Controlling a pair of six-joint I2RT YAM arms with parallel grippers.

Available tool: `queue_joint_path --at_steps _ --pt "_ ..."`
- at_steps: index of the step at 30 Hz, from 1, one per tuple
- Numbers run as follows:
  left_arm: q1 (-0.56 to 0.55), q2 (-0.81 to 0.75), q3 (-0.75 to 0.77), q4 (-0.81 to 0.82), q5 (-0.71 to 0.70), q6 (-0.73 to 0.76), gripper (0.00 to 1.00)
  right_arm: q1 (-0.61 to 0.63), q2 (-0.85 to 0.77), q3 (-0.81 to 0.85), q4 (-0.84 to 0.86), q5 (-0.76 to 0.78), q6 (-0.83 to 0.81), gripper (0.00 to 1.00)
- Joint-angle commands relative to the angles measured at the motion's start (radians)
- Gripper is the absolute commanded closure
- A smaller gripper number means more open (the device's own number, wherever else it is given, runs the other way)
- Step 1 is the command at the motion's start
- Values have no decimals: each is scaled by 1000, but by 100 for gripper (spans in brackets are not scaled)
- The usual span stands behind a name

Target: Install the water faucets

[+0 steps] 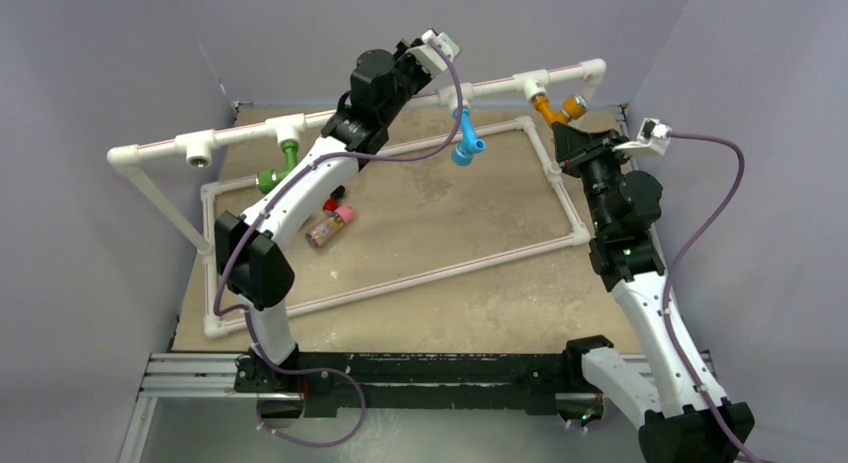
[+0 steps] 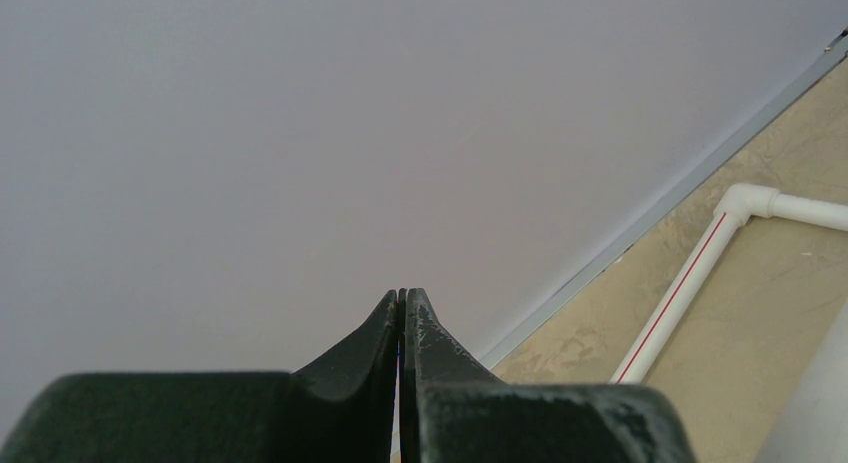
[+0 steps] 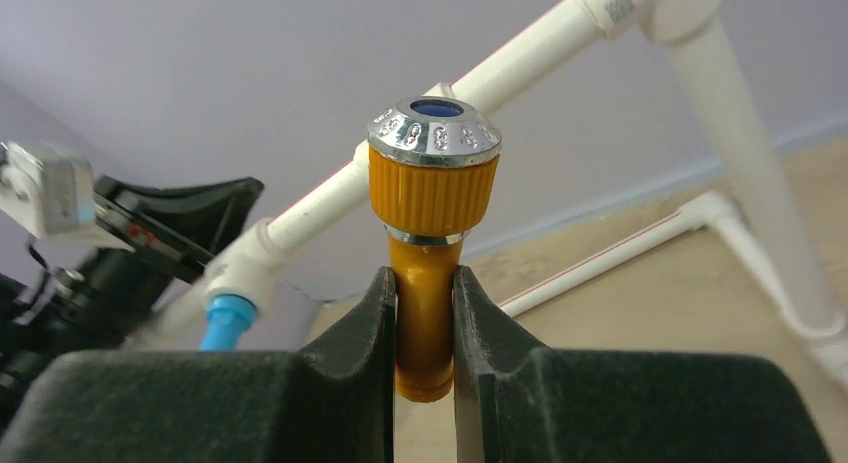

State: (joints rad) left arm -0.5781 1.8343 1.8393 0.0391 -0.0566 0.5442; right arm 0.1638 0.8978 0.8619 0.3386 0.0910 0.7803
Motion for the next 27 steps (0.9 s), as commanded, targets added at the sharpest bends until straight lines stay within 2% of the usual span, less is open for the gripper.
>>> queue_joint_path --at_steps 1,5,7,11,22,27 --pt "-82 -16 -52 -205 248 -57 100 -13 41 81 163 82 -344 100" --pt "-85 -17 -52 -205 246 -56 100 -13 46 71 185 61 -346 100" --pt "-85 -17 -52 -205 246 -54 100 -14 48 68 173 71 -278 100" --pt "-86 -17 -51 -207 242 -52 100 -14 43 21 155 7 -15 100" --pt "-88 -21 -64 -205 233 -49 100 -13 53 -146 305 -89 774 100" --pt "-89 -22 -65 -205 239 -55 100 -13 62 -152 300 -89 902 100"
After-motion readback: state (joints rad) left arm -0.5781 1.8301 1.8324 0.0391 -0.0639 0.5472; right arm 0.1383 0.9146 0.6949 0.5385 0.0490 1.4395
